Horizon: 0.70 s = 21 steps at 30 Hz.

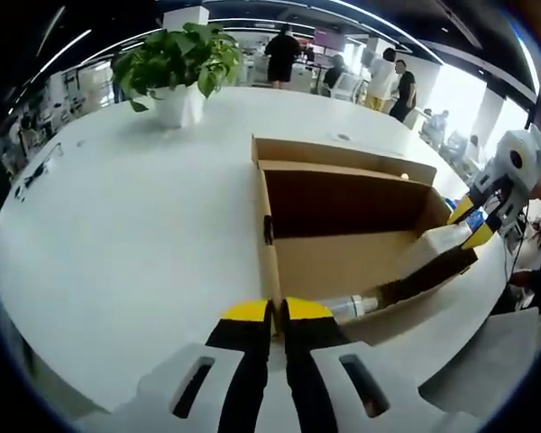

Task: Operate the shoe box by opening the lid, removing the specified soft item, and placing it in the target area until the item is outside and the box remains undamaged.

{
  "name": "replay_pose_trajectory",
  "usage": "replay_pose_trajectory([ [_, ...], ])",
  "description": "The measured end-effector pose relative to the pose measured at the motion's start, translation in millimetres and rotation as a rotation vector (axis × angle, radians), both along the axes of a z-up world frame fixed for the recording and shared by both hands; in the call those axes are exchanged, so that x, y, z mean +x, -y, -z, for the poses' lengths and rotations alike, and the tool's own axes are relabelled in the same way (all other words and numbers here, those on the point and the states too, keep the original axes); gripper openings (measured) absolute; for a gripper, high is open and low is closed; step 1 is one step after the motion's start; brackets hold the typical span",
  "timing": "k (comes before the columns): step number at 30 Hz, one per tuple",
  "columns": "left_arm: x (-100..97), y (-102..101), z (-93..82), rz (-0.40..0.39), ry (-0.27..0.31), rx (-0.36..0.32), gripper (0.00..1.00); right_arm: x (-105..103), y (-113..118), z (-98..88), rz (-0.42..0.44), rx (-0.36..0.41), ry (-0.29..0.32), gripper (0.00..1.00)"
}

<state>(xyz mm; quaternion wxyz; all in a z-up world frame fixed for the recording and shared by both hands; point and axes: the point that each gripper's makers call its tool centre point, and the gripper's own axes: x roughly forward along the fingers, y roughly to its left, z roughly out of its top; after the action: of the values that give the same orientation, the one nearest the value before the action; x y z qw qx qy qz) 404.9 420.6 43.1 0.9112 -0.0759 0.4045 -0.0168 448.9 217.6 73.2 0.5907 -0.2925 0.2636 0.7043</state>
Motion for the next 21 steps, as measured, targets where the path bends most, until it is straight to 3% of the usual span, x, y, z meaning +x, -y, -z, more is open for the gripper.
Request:
replay_pose_trajectory([
  [21,-0.3,0.4,-0.1,-0.003,-0.010,0.005,0.01,17.5,28.8,-50.9,0.024,0.057,0.024,0.15],
])
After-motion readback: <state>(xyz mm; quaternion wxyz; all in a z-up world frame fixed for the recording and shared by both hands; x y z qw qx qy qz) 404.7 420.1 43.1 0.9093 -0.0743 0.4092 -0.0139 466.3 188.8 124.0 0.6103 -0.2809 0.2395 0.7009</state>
